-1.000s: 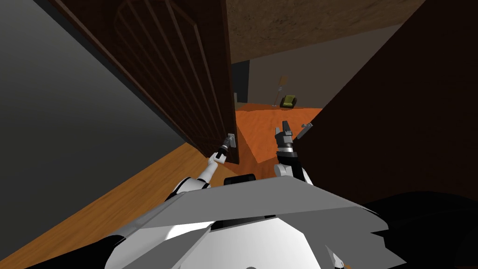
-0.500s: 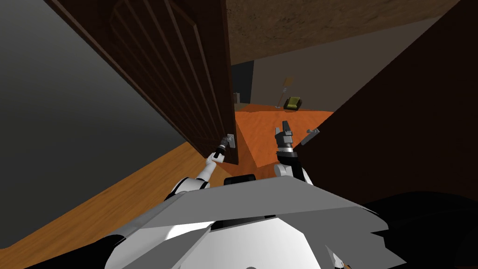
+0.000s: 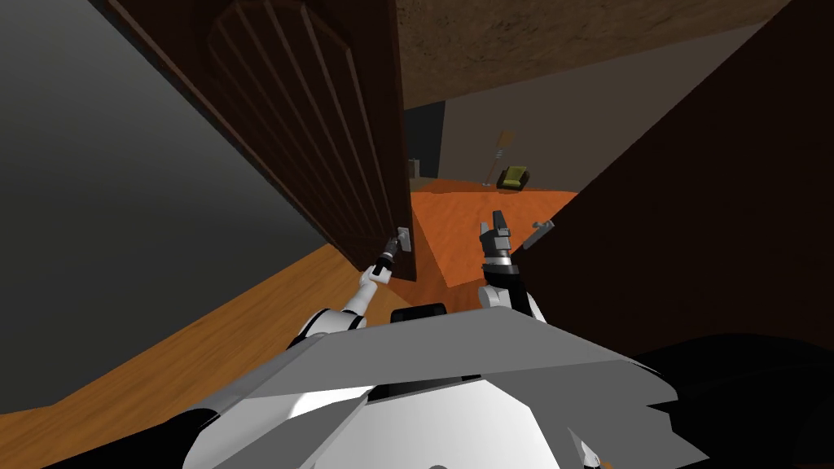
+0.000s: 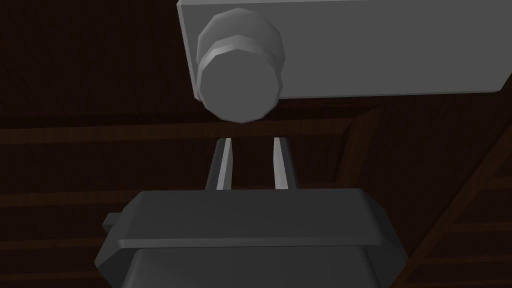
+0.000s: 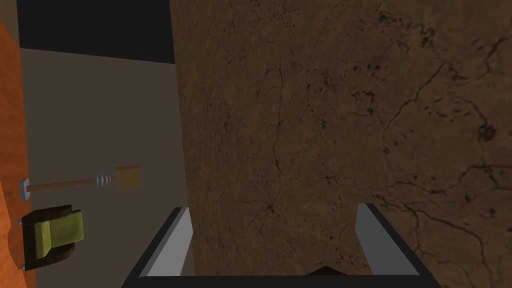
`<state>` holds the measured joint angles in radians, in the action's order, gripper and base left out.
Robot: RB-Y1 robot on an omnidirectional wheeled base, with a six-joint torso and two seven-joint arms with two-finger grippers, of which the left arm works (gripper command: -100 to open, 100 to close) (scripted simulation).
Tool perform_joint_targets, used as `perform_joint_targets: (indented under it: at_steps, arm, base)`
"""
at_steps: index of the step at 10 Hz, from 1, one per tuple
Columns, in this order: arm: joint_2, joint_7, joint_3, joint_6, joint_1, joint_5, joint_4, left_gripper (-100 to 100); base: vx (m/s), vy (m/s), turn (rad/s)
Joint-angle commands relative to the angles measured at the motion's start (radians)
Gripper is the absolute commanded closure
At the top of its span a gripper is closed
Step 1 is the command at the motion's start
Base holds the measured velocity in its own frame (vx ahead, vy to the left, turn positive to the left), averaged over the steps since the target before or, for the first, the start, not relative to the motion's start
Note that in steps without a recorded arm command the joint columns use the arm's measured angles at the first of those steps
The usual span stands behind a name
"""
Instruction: Push the door open
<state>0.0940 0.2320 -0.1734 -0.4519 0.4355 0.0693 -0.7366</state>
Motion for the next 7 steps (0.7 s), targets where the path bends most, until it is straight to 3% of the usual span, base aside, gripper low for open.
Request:
perform_joint_targets:
  at_steps: [1, 5, 7]
  arm:
    - [-0.005, 0.003, -0.007, 0.001, -0.002, 0.002, -0.005, -100]
    - [-0.015, 0.011, -0.023, 0.003, -0.003, 0.005, -0.011, -100]
    - [-0.01, 0.008, -0.018, 0.004, -0.008, 0.005, -0.017, -100]
  base:
    - [-0.192, 0.053, 0.004]
    - [-0.203, 0.04, 0.01]
    - [-0.002, -0.004, -0.02]
